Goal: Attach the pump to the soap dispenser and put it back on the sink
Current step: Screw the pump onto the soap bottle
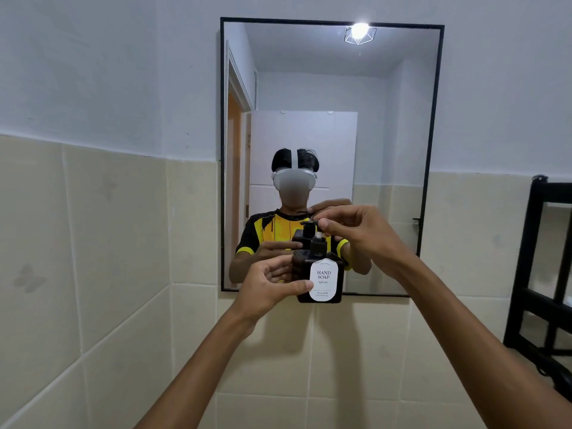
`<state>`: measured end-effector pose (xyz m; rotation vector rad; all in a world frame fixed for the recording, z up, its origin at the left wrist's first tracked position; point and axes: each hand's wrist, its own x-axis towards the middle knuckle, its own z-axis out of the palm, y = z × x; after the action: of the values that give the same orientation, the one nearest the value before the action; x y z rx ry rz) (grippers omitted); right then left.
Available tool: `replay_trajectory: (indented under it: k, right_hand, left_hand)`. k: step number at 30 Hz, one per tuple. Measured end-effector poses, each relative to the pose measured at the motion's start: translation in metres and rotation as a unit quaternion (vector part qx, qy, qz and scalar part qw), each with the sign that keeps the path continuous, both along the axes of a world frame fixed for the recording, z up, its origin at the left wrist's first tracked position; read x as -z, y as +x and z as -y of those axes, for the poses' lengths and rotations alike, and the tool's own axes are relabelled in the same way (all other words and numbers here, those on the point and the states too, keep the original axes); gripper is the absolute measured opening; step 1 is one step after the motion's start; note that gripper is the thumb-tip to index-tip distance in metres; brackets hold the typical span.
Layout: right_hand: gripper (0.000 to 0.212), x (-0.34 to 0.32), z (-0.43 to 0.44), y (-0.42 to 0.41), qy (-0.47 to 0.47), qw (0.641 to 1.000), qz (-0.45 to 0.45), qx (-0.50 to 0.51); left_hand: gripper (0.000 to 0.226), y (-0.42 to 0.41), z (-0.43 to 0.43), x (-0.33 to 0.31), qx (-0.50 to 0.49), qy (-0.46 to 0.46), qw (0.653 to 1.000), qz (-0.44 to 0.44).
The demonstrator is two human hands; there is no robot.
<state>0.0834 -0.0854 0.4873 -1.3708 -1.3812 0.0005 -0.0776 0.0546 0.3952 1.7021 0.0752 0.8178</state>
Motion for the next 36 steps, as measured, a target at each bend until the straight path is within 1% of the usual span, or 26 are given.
replay_trajectory:
  k: [5, 7, 9, 14, 19, 23, 27, 28, 32, 36]
  right_hand:
    - [0.024, -0.004, 0.003, 0.004, -0.054, 0.996, 0.04, -0.053]
    - [0.025, -0.006, 0.005, 0.002, -0.068, 0.995, 0.028, -0.062]
    - [0.024, -0.007, 0.006, 0.001, -0.058, 0.997, 0.009, -0.054]
    - [0.023, -0.007, 0.005, 0.003, -0.034, 0.998, 0.0, -0.05]
    - [0.02, -0.008, 0.006, 0.005, -0.036, 0.997, 0.008, -0.063]
    - [0.022, -0.005, 0.006, 0.007, -0.037, 0.996, -0.017, -0.082]
    - [0.024, -0.003, 0.005, 0.01, -0.039, 0.995, -0.022, -0.084]
    - [0.024, -0.002, 0.005, 0.011, -0.041, 0.995, -0.023, -0.086]
    - [0.024, -0.002, 0.005, 0.012, -0.045, 0.995, -0.019, -0.089]
    - [0.025, -0.002, 0.005, 0.014, -0.046, 0.994, -0.023, -0.095]
  left_hand:
    - [0.048, -0.003, 0.0, 0.001, 0.01, -0.01, 1.0, -0.004]
    - [0.047, -0.003, -0.001, 0.001, 0.016, -0.013, 1.0, -0.004]
    - [0.046, -0.004, 0.0, 0.0, 0.018, -0.012, 1.0, -0.007]
    - [0.048, -0.003, 0.002, 0.002, 0.02, -0.013, 1.0, -0.007]
    - [0.056, -0.002, 0.002, 0.002, 0.032, -0.016, 0.999, -0.004]
    - [0.064, -0.001, 0.003, 0.002, 0.035, -0.024, 0.999, -0.009]
    - [0.056, -0.001, 0.002, 0.003, 0.04, -0.026, 0.999, -0.016]
    - [0.057, -0.001, 0.002, 0.003, 0.042, -0.027, 0.999, -0.016]
    - [0.072, -0.001, 0.002, 0.004, 0.04, -0.034, 0.999, -0.011]
    - [0.071, 0.0, 0.002, 0.005, 0.04, -0.038, 0.998, -0.012]
